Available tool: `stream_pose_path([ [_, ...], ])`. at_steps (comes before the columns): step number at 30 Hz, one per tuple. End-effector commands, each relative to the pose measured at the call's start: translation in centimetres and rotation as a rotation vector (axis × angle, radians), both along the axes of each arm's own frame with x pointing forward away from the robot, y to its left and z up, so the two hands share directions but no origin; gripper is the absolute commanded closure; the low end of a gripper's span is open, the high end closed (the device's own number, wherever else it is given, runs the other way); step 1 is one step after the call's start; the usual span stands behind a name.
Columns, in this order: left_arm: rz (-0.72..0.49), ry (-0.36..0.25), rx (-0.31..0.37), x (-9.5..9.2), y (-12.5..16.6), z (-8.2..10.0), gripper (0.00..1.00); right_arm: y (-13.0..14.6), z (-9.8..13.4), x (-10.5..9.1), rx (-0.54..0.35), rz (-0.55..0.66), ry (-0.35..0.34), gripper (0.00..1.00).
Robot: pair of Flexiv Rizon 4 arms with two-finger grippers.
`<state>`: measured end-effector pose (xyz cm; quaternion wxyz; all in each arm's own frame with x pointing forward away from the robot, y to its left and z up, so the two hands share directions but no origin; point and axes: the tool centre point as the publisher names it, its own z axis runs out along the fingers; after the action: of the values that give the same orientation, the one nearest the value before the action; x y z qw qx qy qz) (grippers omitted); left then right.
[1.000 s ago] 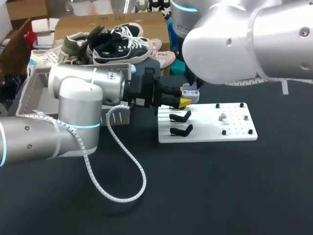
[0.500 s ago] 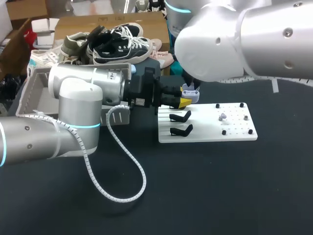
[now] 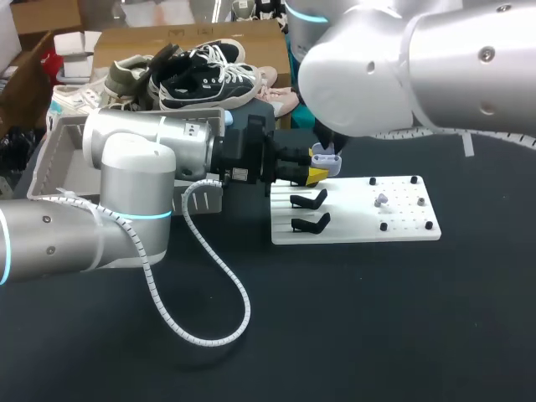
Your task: Pick up each earbud case from the left stands, insert the matching earbuds, close the lid, and place the case in the box.
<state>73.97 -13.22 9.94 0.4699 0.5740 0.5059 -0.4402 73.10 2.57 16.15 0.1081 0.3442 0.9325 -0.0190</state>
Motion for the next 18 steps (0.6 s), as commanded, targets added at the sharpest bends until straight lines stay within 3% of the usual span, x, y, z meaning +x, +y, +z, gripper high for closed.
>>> stream_pose_path([
  [1, 0.002, -0.001, -0.002, -0.03, -0.02, -0.04, 1.0, 0.05, -0.14, 0.12, -0.001, -0.003, 0.006, 1.0],
  [18, 0.002, -0.001, -0.002, -0.03, -0.02, -0.04, 1.0, 0.26, -0.71, 0.58, 0.0, -0.003, 0.025, 1.0],
])
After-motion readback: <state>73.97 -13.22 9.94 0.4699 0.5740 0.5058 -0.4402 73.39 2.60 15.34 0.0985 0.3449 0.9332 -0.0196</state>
